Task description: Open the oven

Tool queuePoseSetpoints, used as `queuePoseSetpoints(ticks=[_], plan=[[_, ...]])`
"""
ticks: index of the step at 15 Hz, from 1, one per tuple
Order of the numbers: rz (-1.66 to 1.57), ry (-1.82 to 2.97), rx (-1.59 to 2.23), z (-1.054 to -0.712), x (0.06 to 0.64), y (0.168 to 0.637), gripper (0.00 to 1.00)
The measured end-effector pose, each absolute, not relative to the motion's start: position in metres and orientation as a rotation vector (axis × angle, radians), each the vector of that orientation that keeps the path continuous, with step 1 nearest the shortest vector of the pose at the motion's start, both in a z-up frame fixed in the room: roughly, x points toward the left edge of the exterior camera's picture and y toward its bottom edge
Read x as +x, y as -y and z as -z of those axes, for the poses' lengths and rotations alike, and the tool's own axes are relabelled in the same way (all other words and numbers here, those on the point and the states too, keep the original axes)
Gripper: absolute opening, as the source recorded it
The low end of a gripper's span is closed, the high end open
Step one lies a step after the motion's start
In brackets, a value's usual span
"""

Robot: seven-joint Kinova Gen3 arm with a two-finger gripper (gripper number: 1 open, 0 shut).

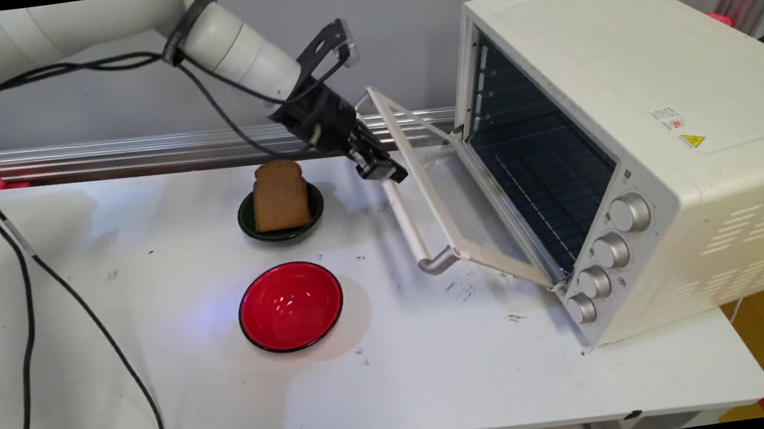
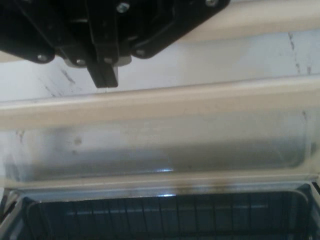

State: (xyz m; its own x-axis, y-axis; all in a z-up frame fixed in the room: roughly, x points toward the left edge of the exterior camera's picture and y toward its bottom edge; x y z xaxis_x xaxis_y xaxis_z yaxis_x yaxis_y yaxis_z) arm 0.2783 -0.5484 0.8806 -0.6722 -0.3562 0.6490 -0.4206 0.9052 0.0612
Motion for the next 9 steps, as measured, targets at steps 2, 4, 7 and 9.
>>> queuePoseSetpoints(ticks=[2,4,7,9], plan=[[-0.125,2.360,0.542,-0.871,0.284,0.544,0.00],[-0.127,2.353,0.533,-0.862,0.289,0.540,0.00],[-0.129,2.347,0.521,-0.852,0.296,0.535,0.00],[-0.130,2.344,0.513,-0.845,0.302,0.531,0.00]])
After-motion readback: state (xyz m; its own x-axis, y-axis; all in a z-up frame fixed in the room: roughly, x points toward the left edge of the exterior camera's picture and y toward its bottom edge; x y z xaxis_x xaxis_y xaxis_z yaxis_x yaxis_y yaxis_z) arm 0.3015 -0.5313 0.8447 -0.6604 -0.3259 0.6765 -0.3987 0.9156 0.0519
